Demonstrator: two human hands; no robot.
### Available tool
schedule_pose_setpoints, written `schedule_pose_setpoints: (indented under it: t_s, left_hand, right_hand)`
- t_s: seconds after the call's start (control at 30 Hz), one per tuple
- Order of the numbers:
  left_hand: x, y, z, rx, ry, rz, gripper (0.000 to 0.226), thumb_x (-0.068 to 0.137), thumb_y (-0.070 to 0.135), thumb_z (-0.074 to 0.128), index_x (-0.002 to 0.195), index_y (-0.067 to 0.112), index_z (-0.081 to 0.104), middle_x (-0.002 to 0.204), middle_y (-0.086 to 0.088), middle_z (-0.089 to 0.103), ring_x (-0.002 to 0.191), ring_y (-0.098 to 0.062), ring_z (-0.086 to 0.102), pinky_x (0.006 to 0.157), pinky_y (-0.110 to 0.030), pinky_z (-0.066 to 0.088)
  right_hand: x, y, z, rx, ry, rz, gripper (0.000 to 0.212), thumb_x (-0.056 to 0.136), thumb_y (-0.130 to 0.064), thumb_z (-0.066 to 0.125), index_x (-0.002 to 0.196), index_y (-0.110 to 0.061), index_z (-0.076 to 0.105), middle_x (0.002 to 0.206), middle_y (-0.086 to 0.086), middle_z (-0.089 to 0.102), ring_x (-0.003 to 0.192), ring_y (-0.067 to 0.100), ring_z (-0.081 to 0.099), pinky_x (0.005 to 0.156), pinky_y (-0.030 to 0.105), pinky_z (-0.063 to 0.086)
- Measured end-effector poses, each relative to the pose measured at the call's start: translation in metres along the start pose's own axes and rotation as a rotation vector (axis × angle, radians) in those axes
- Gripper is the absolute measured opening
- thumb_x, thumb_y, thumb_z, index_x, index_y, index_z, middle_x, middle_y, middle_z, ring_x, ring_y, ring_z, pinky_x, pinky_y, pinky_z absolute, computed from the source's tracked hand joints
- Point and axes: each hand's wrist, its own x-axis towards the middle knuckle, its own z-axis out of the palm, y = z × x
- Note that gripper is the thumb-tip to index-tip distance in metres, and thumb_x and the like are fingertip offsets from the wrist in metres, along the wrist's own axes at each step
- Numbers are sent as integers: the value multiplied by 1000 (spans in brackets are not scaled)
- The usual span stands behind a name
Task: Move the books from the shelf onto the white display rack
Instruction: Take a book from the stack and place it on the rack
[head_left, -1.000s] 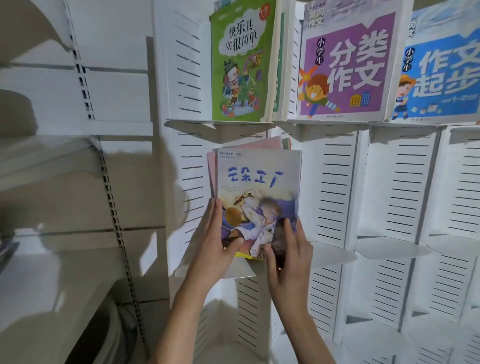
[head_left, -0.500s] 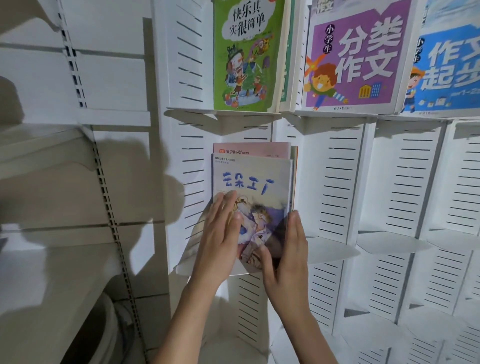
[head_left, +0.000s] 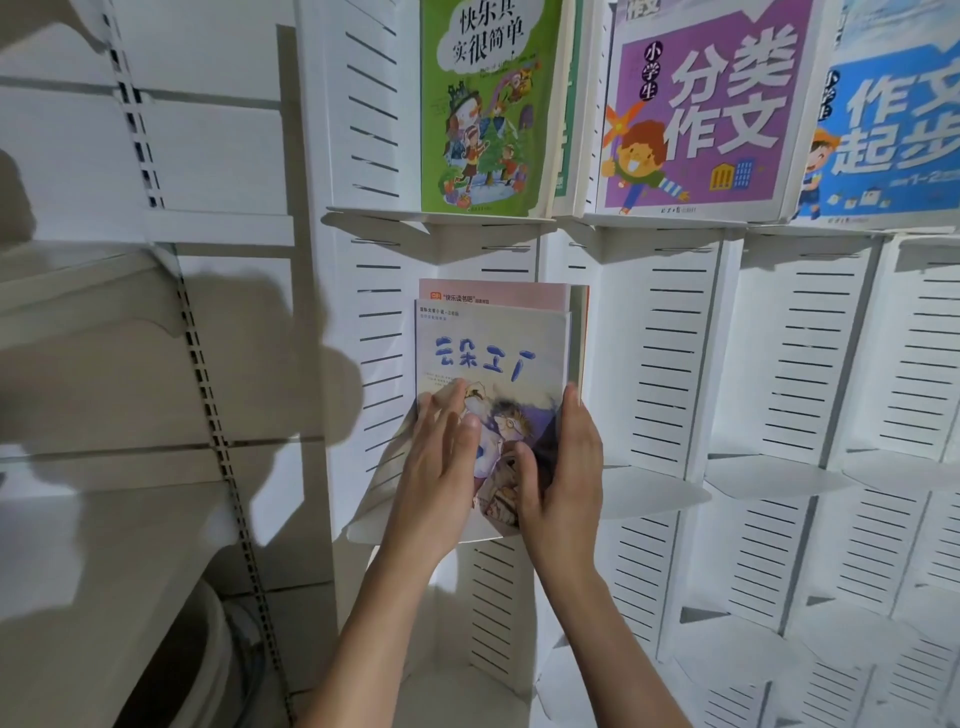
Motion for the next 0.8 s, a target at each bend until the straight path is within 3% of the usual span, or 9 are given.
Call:
schedule_pose_setpoints:
  t_s: [0.1, 0.17, 0.27, 0.43, 0.53, 0.6, 0.67, 0.73, 0.8]
  left_hand:
    - [0, -1, 0, 25, -5, 4, 66, 93, 64, 18, 155, 42, 23, 161, 26, 14, 148, 7, -4, 116, -20, 3]
    - [0, -1, -1, 25, -10, 4, 61, 97, 65, 19, 153, 43, 23, 161, 26, 14, 148, 7, -3, 115, -19, 2]
    - [-2, 1, 0, 17, 1, -3, 61, 98, 64, 20, 154, 41, 25, 162, 23, 16, 148, 7, -1, 115, -19, 1]
    - [-7, 5, 2, -5, 32, -21, 69, 90, 67, 17, 152, 39, 31, 160, 22, 22, 149, 4, 4, 115, -17, 2]
    - [-14, 9, 10, -6, 0, -1, 61, 91, 66, 16, 149, 47, 24, 152, 34, 13, 149, 3, -3, 115, -19, 0]
    - [-16, 7, 13, -12, 3, -6, 67, 87, 76, 14, 149, 51, 19, 159, 29, 9, 149, 4, -7, 117, -21, -1]
    - [-19, 4, 12, -6, -13, -6, 69, 82, 80, 13, 146, 55, 17, 163, 24, 9, 148, 6, -8, 118, -23, -1]
    - [-22, 4, 6, -10, -50, -1, 65, 85, 78, 13, 145, 55, 20, 161, 29, 12, 147, 10, -6, 120, -23, 0]
    - [-29, 5, -2, -19, -85, 10, 60, 93, 74, 13, 147, 52, 25, 149, 43, 12, 144, 15, -1, 121, -24, 5]
  right_hand:
    - [-8, -2, -2, 68, -41, 74, 72, 101, -25, 51, 158, -16, 9, 164, -3, 13, 152, 11, 11, 120, 20, 17]
    - [-12, -5, -4, 124, -57, 160, 71, 100, -23, 53, 157, -18, 12, 163, -7, 20, 148, 5, 22, 119, 27, 27]
    - [-14, -9, -6, 110, -33, 188, 62, 100, -25, 53, 154, -28, 24, 150, -23, 36, 133, -9, 39, 106, 15, 39]
    - [-17, -7, -3, 79, -103, 233, 60, 100, -40, 38, 155, -41, 13, 147, 4, 49, 128, 22, 52, 102, 43, 47]
    - [-14, -9, -6, 57, -174, 234, 65, 101, -36, 37, 155, -38, 1, 151, 6, 42, 131, 25, 49, 104, 48, 44]
    - [-11, -9, -11, 51, -212, 210, 66, 103, -30, 40, 158, -25, 4, 158, 4, 31, 140, 20, 37, 111, 48, 39]
    - [-10, -8, -17, 42, -244, 175, 62, 104, -32, 41, 157, -23, 10, 157, 3, 29, 143, 14, 32, 114, 42, 36]
    - [-9, -9, -26, 47, -271, 170, 64, 103, -34, 47, 155, -31, 10, 152, 1, 35, 138, 9, 35, 111, 28, 36]
    - [-11, -10, -34, -14, -257, 143, 68, 101, -28, 54, 155, -29, 13, 153, 2, 36, 139, 10, 34, 111, 19, 30]
